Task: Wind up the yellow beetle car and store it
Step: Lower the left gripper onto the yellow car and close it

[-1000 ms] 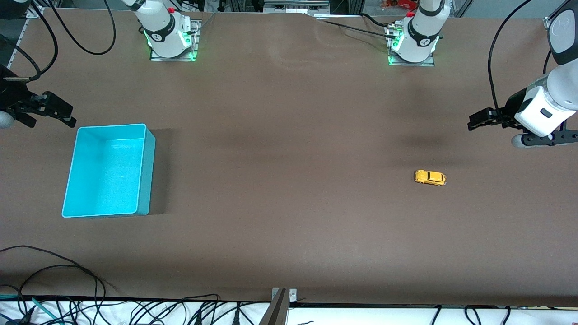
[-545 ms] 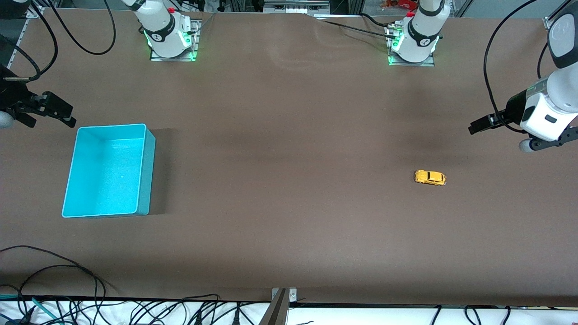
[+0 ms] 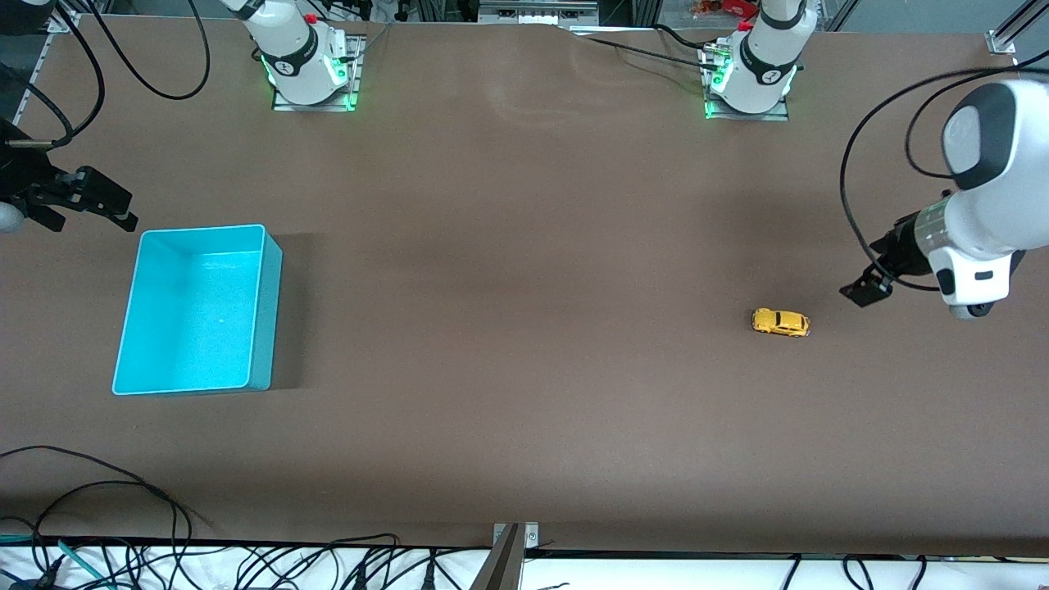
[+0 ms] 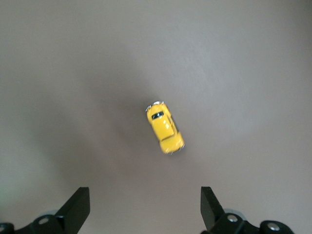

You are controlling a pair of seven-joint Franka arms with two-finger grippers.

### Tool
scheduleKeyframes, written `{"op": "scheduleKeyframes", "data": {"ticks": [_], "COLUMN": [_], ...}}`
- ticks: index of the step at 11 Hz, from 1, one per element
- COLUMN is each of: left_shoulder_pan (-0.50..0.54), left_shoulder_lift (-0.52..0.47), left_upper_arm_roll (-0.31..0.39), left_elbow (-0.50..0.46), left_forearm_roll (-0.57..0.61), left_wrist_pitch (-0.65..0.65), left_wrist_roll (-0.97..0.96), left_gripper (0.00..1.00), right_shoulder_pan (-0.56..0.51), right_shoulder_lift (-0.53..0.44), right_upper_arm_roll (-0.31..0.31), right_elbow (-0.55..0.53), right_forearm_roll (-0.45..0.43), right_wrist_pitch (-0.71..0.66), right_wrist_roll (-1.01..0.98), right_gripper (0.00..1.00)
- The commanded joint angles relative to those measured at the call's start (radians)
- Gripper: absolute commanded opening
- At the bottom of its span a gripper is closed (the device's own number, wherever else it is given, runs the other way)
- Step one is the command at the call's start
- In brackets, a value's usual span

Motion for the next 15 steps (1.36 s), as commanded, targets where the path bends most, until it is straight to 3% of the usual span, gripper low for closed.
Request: {"op": "scheduleKeyframes", "data": {"ticks": [1,6,11,15], "left_shoulder_pan": [0.008,0.006,0.000,-0.003], "left_shoulder_lift": [0.053,0.104,0.203,0.223], "left_upper_arm_roll": [-0.001,-0.003,-0.008,-0.029], "left_elbow": [-0.070,-0.259,-0.262,-0.259], "left_forearm_roll": [-0.004,0.096,0.177,0.179], "left_wrist_pitch": [0.173,0.471,0.552,0.569], "left_wrist_roll": [-0.320,-0.578,-0.764,-0.753], "left_gripper": [1.00,1.00,1.00,1.00], "right_shoulder_pan": [-0.001,-0.001,-0.001,-0.001], "right_shoulder_lift": [0.009,0.014,0.014,0.014], "right_upper_arm_roll": [-0.003,-0.003,-0.003,-0.003], "right_elbow": [0.022,0.022,0.022,0.022], "right_forearm_roll": [0.014,0.014,0.014,0.014], "right_wrist_pitch": [-0.008,-0.006,-0.006,-0.006], "right_wrist_roll": [-0.006,-0.006,-0.006,-0.006], "right_gripper": [1.00,1.00,1.00,1.00]}}
